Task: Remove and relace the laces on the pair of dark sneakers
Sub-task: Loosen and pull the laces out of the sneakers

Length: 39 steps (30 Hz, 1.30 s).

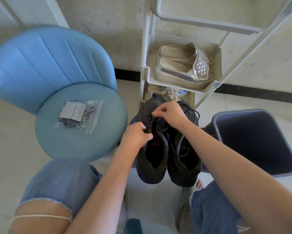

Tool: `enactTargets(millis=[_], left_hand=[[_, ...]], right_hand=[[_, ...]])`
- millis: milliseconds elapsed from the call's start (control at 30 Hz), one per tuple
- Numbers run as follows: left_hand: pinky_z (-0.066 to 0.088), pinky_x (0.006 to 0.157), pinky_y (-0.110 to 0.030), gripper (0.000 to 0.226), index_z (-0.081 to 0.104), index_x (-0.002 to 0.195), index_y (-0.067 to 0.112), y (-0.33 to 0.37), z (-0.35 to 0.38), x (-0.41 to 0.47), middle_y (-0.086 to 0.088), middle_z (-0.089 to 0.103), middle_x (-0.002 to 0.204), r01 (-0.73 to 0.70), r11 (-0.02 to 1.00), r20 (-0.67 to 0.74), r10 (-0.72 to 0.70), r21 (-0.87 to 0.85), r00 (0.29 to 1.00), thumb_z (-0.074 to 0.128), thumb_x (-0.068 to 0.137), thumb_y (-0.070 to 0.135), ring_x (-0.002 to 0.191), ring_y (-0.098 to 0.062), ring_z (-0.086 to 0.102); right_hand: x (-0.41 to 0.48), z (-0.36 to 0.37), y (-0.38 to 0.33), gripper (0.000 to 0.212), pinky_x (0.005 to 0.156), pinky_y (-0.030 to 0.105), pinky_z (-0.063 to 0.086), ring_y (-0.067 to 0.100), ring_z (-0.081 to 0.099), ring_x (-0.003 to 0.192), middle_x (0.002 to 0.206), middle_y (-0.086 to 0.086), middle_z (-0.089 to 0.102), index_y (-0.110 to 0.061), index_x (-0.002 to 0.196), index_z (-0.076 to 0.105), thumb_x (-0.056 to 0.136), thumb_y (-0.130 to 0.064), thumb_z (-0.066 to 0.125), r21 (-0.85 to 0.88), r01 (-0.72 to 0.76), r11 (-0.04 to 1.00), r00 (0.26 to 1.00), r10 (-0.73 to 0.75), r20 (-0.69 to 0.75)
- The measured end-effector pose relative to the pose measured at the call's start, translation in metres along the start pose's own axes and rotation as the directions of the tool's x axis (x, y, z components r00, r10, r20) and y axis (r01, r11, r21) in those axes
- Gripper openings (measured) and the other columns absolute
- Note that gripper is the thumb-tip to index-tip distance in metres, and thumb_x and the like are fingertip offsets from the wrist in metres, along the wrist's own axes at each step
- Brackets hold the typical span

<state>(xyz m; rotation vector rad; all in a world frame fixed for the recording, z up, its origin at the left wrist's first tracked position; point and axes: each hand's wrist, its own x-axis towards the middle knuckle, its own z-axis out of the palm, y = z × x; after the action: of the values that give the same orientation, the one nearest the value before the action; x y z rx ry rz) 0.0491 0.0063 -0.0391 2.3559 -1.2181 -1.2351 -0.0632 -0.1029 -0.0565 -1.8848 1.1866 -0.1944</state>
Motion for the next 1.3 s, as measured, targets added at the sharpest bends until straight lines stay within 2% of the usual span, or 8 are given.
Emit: enactTargets(millis=[167, 300, 433, 867, 1033, 1133, 1200, 1300], left_hand=[[0.044, 0.085, -0.030, 0.041, 0.055, 0.122, 0.015, -0.001, 0.004, 0.000, -0.009, 0.055, 0.124, 0.000, 1.000, 0.012, 0.000, -0.008, 1.000, 0.064, 0.085, 0.030, 0.107, -0.024, 0.056], [0.046, 0.087, -0.032, 0.041, 0.056, 0.119, 0.015, -0.001, 0.006, -0.001, -0.009, 0.056, 0.120, -0.010, 1.000, -0.015, 0.010, 0.011, 1.000, 0.064, 0.083, 0.033, 0.104, -0.024, 0.057], [0.044, 0.086, -0.031, 0.045, 0.056, 0.122, 0.015, 0.000, 0.004, 0.000, -0.009, 0.058, 0.121, -0.010, 1.000, -0.008, 0.010, 0.024, 1.000, 0.064, 0.083, 0.036, 0.106, -0.023, 0.056], [0.041, 0.091, -0.030, 0.053, 0.047, 0.132, 0.016, 0.005, 0.002, -0.007, -0.011, 0.039, 0.131, 0.023, 1.000, -0.005, -0.023, -0.008, 1.000, 0.063, 0.086, 0.035, 0.113, -0.026, 0.051], [0.045, 0.096, -0.036, 0.065, 0.034, 0.142, 0.017, 0.004, -0.001, -0.005, -0.013, 0.035, 0.140, 0.065, 0.996, 0.056, -0.061, -0.063, 0.997, 0.064, 0.086, 0.028, 0.115, -0.031, 0.052], [0.043, 0.097, -0.035, 0.072, 0.031, 0.145, 0.015, 0.003, 0.000, -0.005, -0.014, 0.037, 0.141, 0.065, 0.996, 0.056, -0.062, -0.063, 0.997, 0.066, 0.085, 0.030, 0.120, -0.029, 0.050], [0.041, 0.097, -0.034, 0.071, 0.031, 0.145, 0.015, 0.004, 0.001, -0.005, -0.013, 0.038, 0.141, 0.042, 0.998, 0.044, -0.040, -0.042, 0.998, 0.065, 0.085, 0.030, 0.121, -0.029, 0.049], [0.040, 0.097, -0.033, 0.062, 0.037, 0.142, 0.015, 0.006, 0.002, -0.006, -0.011, 0.044, 0.139, 0.001, 1.000, 0.034, -0.001, 0.006, 0.999, 0.062, 0.086, 0.030, 0.122, -0.026, 0.049]], right_hand=[[0.005, -0.008, 0.005, 0.011, 0.088, 0.040, 0.054, 0.024, 0.064, 0.097, 0.106, 0.012, 0.068, -0.011, 0.089, 0.068, 0.093, -0.017, 0.060, 0.223, -0.079, 0.972, 0.959, 0.135, -0.249], [0.003, -0.003, -0.004, 0.026, 0.112, 0.037, 0.025, 0.019, 0.037, 0.127, 0.135, -0.003, 0.055, -0.025, 0.115, 0.069, 0.092, -0.034, 0.061, -0.063, 0.217, 0.974, 0.974, -0.212, 0.079], [-0.004, -0.003, -0.005, 0.025, 0.107, 0.035, 0.021, 0.016, 0.025, 0.118, 0.131, -0.009, 0.054, -0.027, 0.107, 0.072, 0.091, -0.042, 0.059, -0.182, 0.215, 0.959, 0.943, -0.155, 0.295], [-0.001, -0.001, 0.003, 0.011, 0.110, 0.038, 0.023, 0.019, 0.026, 0.126, 0.129, -0.006, 0.053, -0.025, 0.092, 0.076, 0.084, -0.019, 0.071, -0.236, 0.210, 0.949, 0.941, -0.131, 0.311], [0.003, -0.007, -0.009, 0.018, 0.083, 0.027, 0.050, 0.010, 0.059, 0.082, 0.103, -0.001, 0.064, -0.010, 0.099, 0.071, 0.096, -0.012, 0.054, -0.049, -0.051, 0.997, 0.988, 0.043, -0.151], [-0.002, -0.027, -0.008, 0.019, 0.053, 0.015, 0.040, 0.006, 0.051, 0.060, 0.108, 0.004, 0.066, -0.009, 0.103, 0.067, 0.099, -0.013, 0.049, 0.123, -0.111, 0.986, 0.924, 0.148, -0.353], [-0.005, -0.030, -0.011, 0.022, 0.078, 0.015, 0.047, 0.018, 0.056, 0.099, 0.126, 0.003, 0.058, -0.012, 0.112, 0.066, 0.098, -0.014, 0.049, 0.015, -0.025, 1.000, 0.970, 0.028, -0.242], [-0.004, -0.013, -0.014, 0.035, 0.116, 0.044, 0.010, 0.024, 0.014, 0.140, 0.154, -0.005, 0.029, -0.032, 0.128, 0.060, 0.096, -0.020, 0.053, -0.285, 0.221, 0.933, 0.975, -0.217, 0.044]])
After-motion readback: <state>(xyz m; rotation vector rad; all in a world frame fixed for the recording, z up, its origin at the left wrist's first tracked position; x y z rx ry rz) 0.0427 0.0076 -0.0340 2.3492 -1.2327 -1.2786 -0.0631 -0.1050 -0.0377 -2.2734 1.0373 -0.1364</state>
